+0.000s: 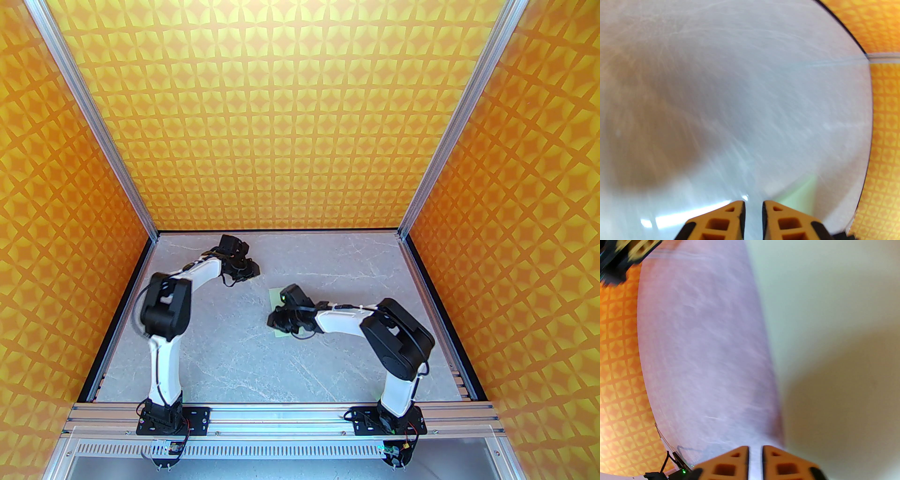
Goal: Fold a paper plane with a square sheet of paper (fold left side to right side)
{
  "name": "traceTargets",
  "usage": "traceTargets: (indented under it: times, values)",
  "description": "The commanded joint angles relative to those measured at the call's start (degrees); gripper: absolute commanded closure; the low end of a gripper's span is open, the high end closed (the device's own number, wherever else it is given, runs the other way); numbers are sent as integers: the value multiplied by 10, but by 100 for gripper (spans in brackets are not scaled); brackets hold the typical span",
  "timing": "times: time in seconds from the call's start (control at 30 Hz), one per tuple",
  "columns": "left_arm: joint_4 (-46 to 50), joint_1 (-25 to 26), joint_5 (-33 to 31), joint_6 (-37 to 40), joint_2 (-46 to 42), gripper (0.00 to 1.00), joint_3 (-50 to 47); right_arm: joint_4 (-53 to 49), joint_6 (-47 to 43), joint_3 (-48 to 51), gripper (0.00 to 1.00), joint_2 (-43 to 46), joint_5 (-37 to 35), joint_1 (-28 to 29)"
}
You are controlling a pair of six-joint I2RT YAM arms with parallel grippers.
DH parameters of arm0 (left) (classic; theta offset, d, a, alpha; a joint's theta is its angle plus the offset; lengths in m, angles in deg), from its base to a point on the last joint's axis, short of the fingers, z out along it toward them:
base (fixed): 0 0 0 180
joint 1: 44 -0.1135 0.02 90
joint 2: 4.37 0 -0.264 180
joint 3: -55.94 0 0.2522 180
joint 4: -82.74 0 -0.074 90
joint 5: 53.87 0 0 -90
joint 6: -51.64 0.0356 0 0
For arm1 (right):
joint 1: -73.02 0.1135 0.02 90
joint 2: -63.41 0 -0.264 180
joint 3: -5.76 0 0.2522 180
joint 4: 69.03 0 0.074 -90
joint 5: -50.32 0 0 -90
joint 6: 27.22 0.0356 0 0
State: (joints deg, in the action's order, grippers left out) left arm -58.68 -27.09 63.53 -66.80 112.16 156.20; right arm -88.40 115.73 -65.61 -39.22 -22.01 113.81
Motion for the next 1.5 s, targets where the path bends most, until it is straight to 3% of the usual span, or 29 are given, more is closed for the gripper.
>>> traceTargets:
  times: [0.0,0.13,0.3,0.57,1.03,1.47]
  values:
    - [-1,27,-4,-11,-65,78,-61,-77,-51,-15,68,64,-55,-18]
    - [-35,66,-4,-45,-99,81,-120,-117,-74,17,55,112,-96,-46]
    - [-58,114,-4,-61,-80,82,-145,-140,-94,68,43,159,-120,-67]
    - [-67,132,-17,-53,-24,82,-154,-102,-76,131,43,163,-94,-85]
    - [-35,110,-40,-20,8,82,-77,-79,-69,131,46,126,-56,-85]
    - [-44,103,-51,-18,56,82,-103,-59,-62,129,47,97,-18,-85]
